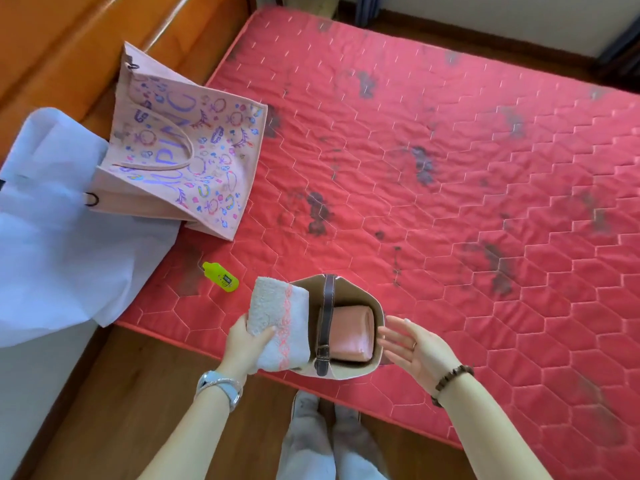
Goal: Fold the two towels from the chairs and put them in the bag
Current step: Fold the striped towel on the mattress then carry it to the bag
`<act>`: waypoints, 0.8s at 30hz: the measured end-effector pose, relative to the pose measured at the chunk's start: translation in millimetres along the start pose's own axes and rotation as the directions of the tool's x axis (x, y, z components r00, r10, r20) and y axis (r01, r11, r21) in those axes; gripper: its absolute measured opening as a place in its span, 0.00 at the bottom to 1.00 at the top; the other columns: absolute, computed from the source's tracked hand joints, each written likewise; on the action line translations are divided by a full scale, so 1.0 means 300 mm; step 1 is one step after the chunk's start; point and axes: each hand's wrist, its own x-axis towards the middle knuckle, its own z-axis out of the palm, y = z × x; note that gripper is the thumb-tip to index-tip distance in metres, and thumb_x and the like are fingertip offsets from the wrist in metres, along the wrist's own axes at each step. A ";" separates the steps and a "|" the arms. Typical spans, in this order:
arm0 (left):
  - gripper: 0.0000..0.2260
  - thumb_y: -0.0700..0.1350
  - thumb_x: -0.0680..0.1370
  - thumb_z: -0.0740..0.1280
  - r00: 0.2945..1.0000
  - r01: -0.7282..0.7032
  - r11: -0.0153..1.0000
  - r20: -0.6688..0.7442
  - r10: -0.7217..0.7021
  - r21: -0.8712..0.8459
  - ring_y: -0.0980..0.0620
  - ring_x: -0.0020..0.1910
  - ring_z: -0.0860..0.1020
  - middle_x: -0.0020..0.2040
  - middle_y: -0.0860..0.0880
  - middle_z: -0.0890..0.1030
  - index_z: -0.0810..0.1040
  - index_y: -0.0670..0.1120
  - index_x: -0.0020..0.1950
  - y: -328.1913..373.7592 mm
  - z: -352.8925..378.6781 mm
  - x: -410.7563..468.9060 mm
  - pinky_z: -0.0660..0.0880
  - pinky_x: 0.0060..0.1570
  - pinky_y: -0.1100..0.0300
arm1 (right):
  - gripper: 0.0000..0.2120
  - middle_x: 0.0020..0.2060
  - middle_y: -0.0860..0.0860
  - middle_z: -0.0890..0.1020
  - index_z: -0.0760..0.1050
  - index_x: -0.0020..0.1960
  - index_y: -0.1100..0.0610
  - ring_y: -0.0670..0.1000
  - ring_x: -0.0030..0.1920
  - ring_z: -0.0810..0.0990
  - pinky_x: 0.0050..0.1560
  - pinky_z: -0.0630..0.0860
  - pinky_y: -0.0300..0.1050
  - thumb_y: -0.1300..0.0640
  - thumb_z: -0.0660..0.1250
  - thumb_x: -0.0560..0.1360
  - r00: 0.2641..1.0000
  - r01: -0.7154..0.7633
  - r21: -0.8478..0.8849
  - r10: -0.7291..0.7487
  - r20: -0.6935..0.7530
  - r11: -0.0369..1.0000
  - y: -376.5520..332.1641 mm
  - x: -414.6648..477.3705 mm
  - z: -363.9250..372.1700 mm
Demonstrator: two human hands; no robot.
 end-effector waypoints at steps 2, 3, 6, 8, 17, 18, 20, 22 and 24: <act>0.17 0.39 0.75 0.74 0.999 0.020 1.000 0.027 -0.020 0.017 0.42 0.55 0.81 0.53 0.45 0.80 0.73 0.45 0.61 -0.034 0.018 0.032 0.80 0.51 0.50 | 0.16 0.56 0.60 0.83 0.75 0.65 0.61 0.59 0.56 0.82 0.57 0.78 0.51 0.54 0.58 0.83 1.000 0.003 0.010 -0.003 -0.013 1.000 0.018 0.019 0.012; 0.18 0.39 0.75 0.74 0.999 0.028 0.999 0.041 -0.029 0.023 0.42 0.55 0.81 0.53 0.45 0.80 0.73 0.44 0.62 -0.046 0.024 0.045 0.80 0.51 0.50 | 0.16 0.55 0.60 0.83 0.75 0.64 0.61 0.59 0.55 0.82 0.57 0.78 0.52 0.55 0.58 0.83 1.000 0.004 0.013 -0.004 -0.023 1.000 0.027 0.029 0.019; 0.17 0.40 0.76 0.73 0.997 0.046 0.999 0.067 -0.047 0.015 0.42 0.57 0.80 0.56 0.43 0.80 0.72 0.46 0.62 -0.075 0.044 0.082 0.80 0.53 0.48 | 0.15 0.55 0.59 0.83 0.76 0.63 0.61 0.58 0.54 0.83 0.56 0.78 0.51 0.55 0.59 0.82 0.999 0.002 0.026 -0.001 -0.034 1.000 0.049 0.053 0.044; 0.17 0.40 0.76 0.73 0.996 0.040 0.998 0.080 -0.043 0.041 0.42 0.57 0.80 0.57 0.43 0.80 0.72 0.46 0.61 -0.086 0.060 0.105 0.80 0.55 0.45 | 0.14 0.55 0.58 0.83 0.76 0.63 0.60 0.57 0.55 0.82 0.56 0.78 0.50 0.56 0.59 0.82 0.999 -0.003 0.036 0.005 -0.034 0.999 0.068 0.070 0.061; 0.15 0.40 0.77 0.72 0.968 -0.019 0.990 0.249 -0.017 0.139 0.51 0.50 0.81 0.53 0.47 0.80 0.72 0.45 0.61 -0.119 0.170 0.198 0.78 0.43 0.61 | 0.11 0.54 0.58 0.83 0.78 0.60 0.59 0.57 0.54 0.83 0.62 0.76 0.52 0.57 0.60 0.82 0.994 -0.090 0.056 0.093 -0.053 0.994 0.186 0.187 0.123; 0.15 0.40 0.78 0.71 0.965 -0.012 0.990 0.262 -0.026 0.141 0.50 0.51 0.81 0.54 0.46 0.80 0.72 0.45 0.62 -0.132 0.181 0.210 0.78 0.43 0.61 | 0.11 0.54 0.58 0.84 0.78 0.59 0.59 0.56 0.53 0.83 0.62 0.76 0.52 0.57 0.60 0.82 0.994 -0.096 0.057 0.099 -0.054 0.994 0.198 0.200 0.127; 0.16 0.41 0.77 0.72 0.964 0.004 0.988 0.262 -0.045 0.154 0.46 0.54 0.81 0.56 0.44 0.81 0.73 0.44 0.62 -0.154 0.194 0.237 0.80 0.48 0.55 | 0.11 0.53 0.58 0.83 0.78 0.59 0.59 0.55 0.51 0.83 0.63 0.75 0.52 0.58 0.60 0.82 0.993 -0.108 0.059 0.111 -0.050 0.992 0.223 0.224 0.130; 0.18 0.43 0.76 0.73 0.979 -0.002 0.979 0.201 -0.040 0.202 0.44 0.56 0.80 0.56 0.43 0.81 0.73 0.42 0.63 -0.182 0.195 0.265 0.79 0.55 0.48 | 0.10 0.52 0.58 0.84 0.78 0.58 0.59 0.54 0.50 0.83 0.61 0.76 0.51 0.58 0.61 0.81 0.991 -0.120 0.059 0.122 -0.046 0.991 0.250 0.247 0.124; 0.16 0.45 0.76 0.74 0.992 -0.013 0.965 0.124 -0.021 0.260 0.42 0.55 0.79 0.55 0.44 0.80 0.74 0.43 0.60 -0.204 0.188 0.292 0.77 0.56 0.47 | 0.10 0.51 0.57 0.84 0.78 0.58 0.59 0.55 0.51 0.83 0.59 0.76 0.50 0.58 0.61 0.81 0.990 -0.130 0.055 0.133 -0.045 0.990 0.273 0.268 0.118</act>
